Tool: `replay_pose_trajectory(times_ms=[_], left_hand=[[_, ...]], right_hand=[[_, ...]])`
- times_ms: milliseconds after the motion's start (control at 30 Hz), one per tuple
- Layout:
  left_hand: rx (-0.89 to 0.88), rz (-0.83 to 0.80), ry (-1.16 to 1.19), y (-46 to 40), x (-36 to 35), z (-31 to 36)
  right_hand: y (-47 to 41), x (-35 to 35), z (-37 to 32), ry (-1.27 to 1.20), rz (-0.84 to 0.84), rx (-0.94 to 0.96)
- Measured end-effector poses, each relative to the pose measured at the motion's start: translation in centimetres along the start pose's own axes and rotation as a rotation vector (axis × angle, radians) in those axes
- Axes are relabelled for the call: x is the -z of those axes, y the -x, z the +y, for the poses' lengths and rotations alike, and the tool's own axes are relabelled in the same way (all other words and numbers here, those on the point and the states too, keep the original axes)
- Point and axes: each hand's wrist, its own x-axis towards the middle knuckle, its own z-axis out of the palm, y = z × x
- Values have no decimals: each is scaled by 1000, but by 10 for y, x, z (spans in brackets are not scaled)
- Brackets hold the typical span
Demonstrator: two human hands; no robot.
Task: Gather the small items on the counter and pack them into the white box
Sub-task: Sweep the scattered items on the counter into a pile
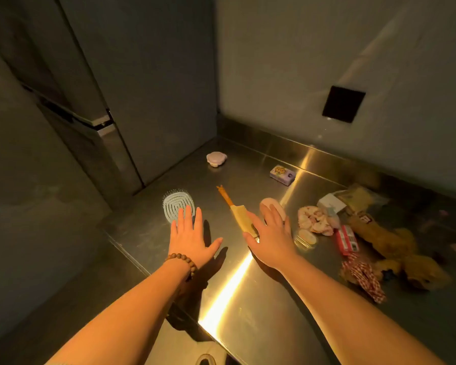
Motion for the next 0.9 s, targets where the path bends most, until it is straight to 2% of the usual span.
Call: replay_pose_trajectory(times_ms=[267,500,900], left_hand=[[163,-74,62,-47,-26,-48],[-41,-72,137,-91,-31,-33],[-259,-170,169,-159,-43,72]], right_hand=[[-64,-37,-15,247,-97,8],[-82,-37,-6,308,-139,-61],[-85,-20,79,237,-153,-308]])
